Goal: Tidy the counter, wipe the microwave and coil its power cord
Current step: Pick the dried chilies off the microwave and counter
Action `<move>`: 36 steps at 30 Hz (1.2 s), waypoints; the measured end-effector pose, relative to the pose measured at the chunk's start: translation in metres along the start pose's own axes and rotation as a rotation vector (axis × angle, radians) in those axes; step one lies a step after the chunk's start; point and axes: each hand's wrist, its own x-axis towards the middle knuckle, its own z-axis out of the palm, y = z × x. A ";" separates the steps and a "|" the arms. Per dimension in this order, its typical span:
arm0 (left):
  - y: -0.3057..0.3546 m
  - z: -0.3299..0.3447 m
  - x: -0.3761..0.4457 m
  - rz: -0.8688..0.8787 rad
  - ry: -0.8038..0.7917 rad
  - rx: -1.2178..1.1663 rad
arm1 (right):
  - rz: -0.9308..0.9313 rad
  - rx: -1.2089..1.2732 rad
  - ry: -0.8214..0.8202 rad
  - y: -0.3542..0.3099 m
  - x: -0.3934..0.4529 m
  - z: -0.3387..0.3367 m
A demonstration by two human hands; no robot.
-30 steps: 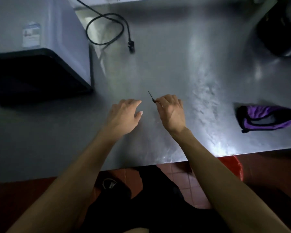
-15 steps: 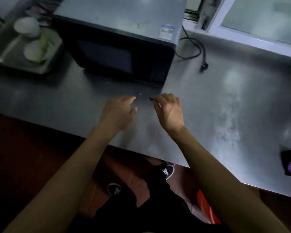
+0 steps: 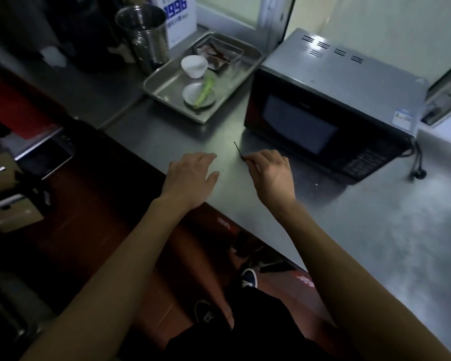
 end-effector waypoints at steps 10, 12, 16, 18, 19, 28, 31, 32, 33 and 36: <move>-0.085 -0.011 0.059 -0.114 -0.033 -0.002 | -0.006 0.099 -0.017 -0.030 0.084 0.079; -0.098 -0.013 0.080 -0.121 -0.051 0.008 | 0.015 0.115 -0.025 -0.031 0.105 0.096; -0.120 -0.023 0.115 -0.127 -0.046 0.024 | 0.020 0.144 -0.023 -0.034 0.147 0.116; -0.131 -0.028 0.131 -0.134 -0.036 0.030 | 0.023 0.149 -0.030 -0.033 0.166 0.122; -0.135 -0.030 0.138 -0.134 -0.032 0.029 | 0.028 0.151 -0.032 -0.032 0.174 0.123; -0.141 -0.043 0.230 -0.037 -0.007 -0.057 | 0.119 0.115 -0.026 -0.006 0.244 0.144; -0.149 -0.044 0.266 -0.003 -0.022 -0.083 | 0.174 0.090 -0.042 -0.001 0.266 0.159; -0.153 -0.044 0.279 0.010 -0.034 -0.084 | 0.187 0.085 -0.046 0.000 0.275 0.164; -0.157 -0.044 0.293 0.025 -0.048 -0.084 | 0.197 0.083 -0.048 0.001 0.283 0.169; -0.173 -0.043 0.336 0.061 -0.083 -0.103 | 0.260 0.070 -0.055 0.004 0.311 0.187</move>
